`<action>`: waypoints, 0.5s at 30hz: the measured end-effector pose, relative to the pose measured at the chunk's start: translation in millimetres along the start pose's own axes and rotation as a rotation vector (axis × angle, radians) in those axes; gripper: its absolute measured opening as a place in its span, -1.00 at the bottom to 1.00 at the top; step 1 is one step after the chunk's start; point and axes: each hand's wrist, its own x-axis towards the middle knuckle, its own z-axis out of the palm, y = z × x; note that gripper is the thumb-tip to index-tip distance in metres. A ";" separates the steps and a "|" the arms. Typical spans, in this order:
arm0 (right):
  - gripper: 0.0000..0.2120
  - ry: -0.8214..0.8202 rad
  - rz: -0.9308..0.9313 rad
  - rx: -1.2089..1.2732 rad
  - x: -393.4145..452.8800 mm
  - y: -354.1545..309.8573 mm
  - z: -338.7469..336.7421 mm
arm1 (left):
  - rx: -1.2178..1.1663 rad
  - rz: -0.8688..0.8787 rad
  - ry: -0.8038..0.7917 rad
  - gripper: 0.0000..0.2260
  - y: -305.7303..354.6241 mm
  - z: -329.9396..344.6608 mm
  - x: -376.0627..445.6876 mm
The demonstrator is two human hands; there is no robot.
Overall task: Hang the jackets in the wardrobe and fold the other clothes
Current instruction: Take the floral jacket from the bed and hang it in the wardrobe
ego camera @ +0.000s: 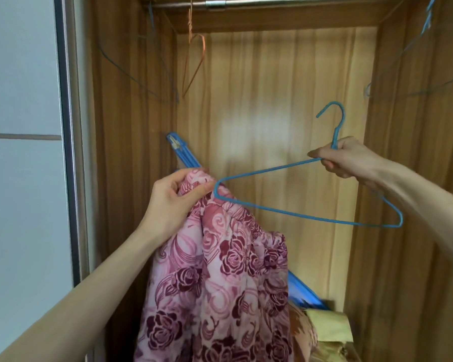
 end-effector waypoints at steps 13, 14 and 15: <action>-0.56 -0.108 0.007 -0.043 0.6 -20.7 -10.0 | 0.003 -0.005 -0.040 -0.76 8.2 -15.8 -17.4; -0.54 -0.113 0.012 -0.052 -0.7 -23.0 -11.6 | 0.003 -0.006 -0.041 -0.77 8.3 -15.8 -18.9; -0.52 -0.116 0.018 -0.065 -1.9 -26.0 -12.5 | 0.003 -0.007 -0.043 -0.77 8.4 -15.7 -20.3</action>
